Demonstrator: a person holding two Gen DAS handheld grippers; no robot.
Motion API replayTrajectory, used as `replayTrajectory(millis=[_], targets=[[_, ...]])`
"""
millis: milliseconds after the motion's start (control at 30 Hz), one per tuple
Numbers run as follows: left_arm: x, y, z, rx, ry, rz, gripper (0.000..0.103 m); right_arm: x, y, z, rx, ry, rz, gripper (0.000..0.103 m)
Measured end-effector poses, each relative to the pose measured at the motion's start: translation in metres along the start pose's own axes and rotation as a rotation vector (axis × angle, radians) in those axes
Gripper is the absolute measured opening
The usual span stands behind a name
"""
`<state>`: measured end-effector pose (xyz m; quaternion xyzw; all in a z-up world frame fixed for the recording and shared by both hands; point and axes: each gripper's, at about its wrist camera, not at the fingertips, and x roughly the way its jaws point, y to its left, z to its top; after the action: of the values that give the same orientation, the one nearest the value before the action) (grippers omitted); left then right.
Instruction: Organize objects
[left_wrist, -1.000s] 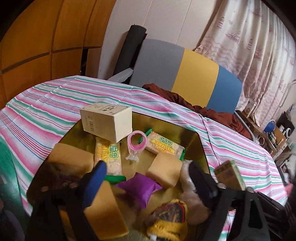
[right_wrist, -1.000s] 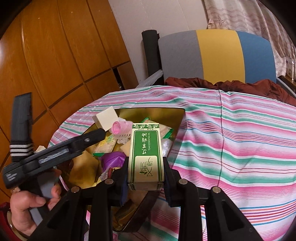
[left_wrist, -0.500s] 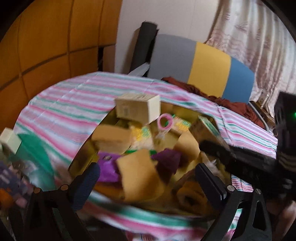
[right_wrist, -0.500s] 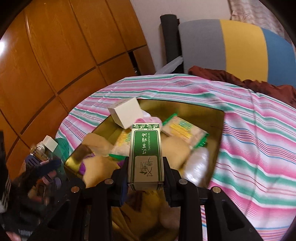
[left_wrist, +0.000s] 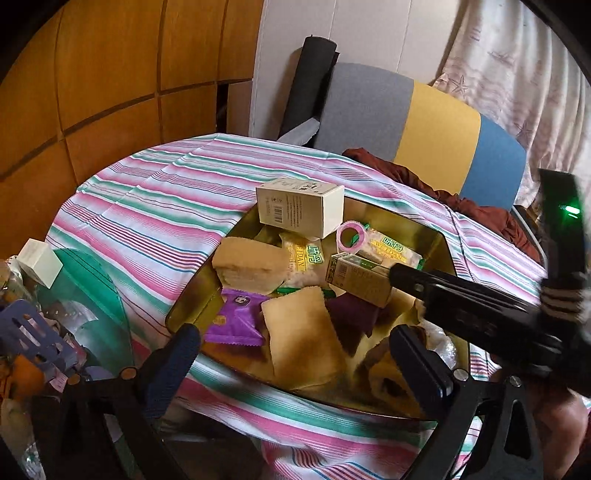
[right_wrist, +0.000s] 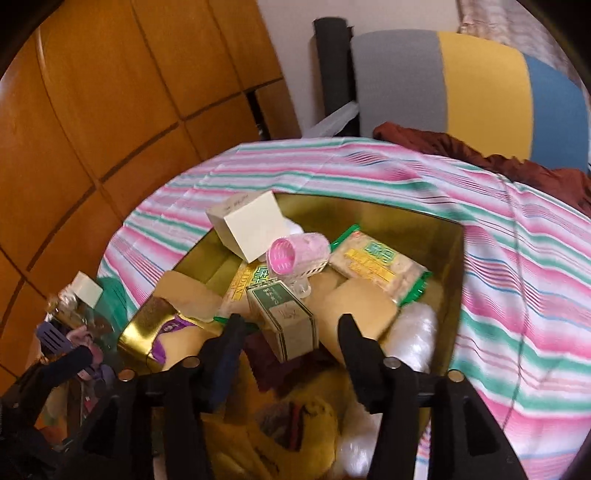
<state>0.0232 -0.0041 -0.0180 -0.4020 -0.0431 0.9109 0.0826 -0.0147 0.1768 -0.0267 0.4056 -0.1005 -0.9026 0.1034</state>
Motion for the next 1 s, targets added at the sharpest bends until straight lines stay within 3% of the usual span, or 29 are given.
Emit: replayTrajectory(millis=[133, 433, 667, 1000], targets=[[-0.005, -0.001, 0.002, -0.012, -0.018, 0.006, 0.103, -0.02, 0.0, -0.012, 0.017, -0.018, -0.065, 0.064], [-0.014, 0.01, -0.001, -0.009, -0.046, 0.128, 0.103, -0.041, 0.002, -0.024, -0.021, -0.011, -0.273, 0.065], [-0.02, 0.016, 0.0, -0.021, -0.089, 0.2, 0.103, -0.052, 0.008, -0.031, -0.005, -0.004, -0.322, 0.065], [-0.025, 0.017, 0.002, -0.044, -0.09, 0.23, 0.103, -0.059, 0.024, -0.033, -0.015, -0.002, -0.374, 0.065]])
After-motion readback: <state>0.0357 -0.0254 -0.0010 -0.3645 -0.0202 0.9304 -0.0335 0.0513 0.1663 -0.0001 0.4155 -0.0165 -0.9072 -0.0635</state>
